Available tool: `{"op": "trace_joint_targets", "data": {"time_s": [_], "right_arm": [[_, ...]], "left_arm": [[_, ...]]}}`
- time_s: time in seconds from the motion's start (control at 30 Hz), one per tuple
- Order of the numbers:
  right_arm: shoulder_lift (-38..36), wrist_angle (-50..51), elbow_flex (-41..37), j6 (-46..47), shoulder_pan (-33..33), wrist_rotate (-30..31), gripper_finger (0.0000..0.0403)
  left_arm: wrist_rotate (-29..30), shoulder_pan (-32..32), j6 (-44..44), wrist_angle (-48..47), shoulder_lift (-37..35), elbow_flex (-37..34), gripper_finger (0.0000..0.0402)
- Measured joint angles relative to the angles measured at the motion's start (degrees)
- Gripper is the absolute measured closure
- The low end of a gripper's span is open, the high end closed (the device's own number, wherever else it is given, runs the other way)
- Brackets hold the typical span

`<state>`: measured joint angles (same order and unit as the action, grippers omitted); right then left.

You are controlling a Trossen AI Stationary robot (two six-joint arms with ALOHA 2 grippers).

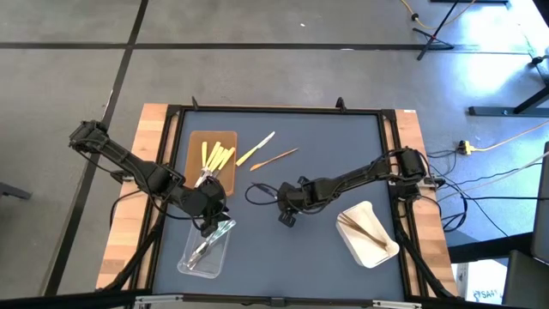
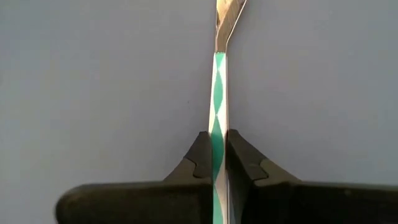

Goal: Sort silverware by color (type)
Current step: Put the green knife into the transparent bin

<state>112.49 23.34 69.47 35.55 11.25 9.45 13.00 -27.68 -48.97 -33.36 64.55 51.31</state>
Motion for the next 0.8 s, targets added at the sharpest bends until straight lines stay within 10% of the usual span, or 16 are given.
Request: {"op": "trace_joint_targets", "data": {"time_s": [0.8], "right_arm": [[-0.16, 0.52, 0.16, -3.09, 0.04, -0.1, 0.0399]], "left_arm": [[0.01, 0.02, -0.02, -0.02, 0.0, 0.0, 0.0264]]}}
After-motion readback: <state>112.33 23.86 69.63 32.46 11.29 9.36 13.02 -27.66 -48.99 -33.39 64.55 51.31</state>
